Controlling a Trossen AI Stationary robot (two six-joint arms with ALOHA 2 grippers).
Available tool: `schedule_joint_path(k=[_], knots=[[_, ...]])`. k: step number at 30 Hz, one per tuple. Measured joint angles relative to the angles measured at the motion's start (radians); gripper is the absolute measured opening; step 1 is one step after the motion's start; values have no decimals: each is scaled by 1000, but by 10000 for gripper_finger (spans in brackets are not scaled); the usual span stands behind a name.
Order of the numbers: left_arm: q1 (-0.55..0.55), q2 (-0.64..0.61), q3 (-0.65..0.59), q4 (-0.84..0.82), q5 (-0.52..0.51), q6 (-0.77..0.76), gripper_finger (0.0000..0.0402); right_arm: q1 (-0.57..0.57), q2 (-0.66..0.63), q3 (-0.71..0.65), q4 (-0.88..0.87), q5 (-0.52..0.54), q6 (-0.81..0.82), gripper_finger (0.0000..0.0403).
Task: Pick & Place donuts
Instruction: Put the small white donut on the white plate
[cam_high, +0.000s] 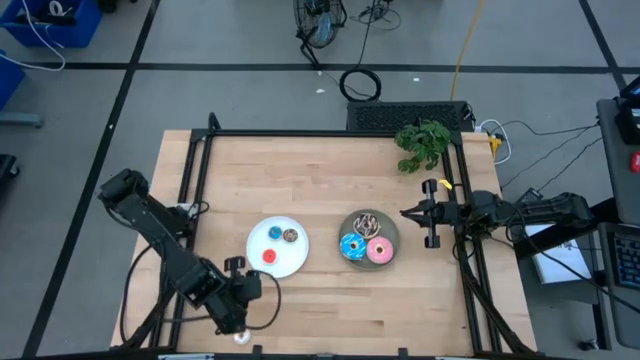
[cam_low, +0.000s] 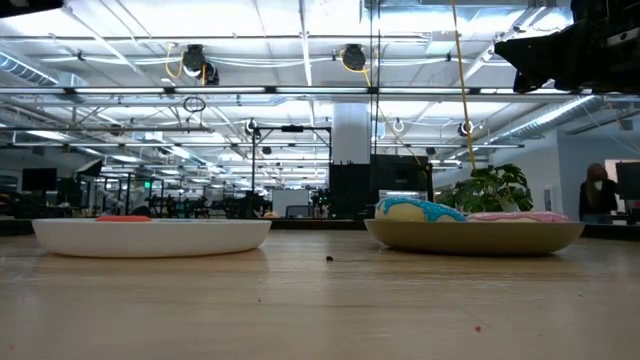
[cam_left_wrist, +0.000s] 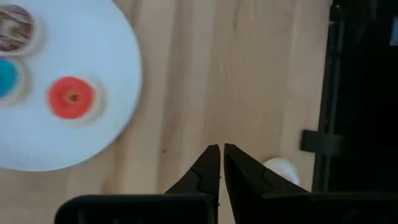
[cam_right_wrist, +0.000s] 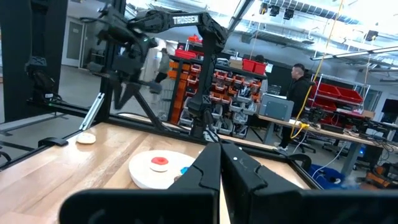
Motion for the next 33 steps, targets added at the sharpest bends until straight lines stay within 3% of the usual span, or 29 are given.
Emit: schedule_joint_path(k=[3,6,11,15,19,33], knots=[[-26,40,0,18,1,-58,17,0,0,0,-1,0,0,0],[-49,79,0,6,-2,-160,38,0,0,0,-1,0,0,0],[-88,162,0,24,-12,-243,133,0,0,0,4,0,0,0],[-117,220,0,113,70,-213,212,0,0,0,11,-2,0,0],[-133,245,0,113,108,-251,260,0,0,0,13,-3,7,0],[-173,302,0,161,99,-284,273,0,2,0,12,-4,19,0]])
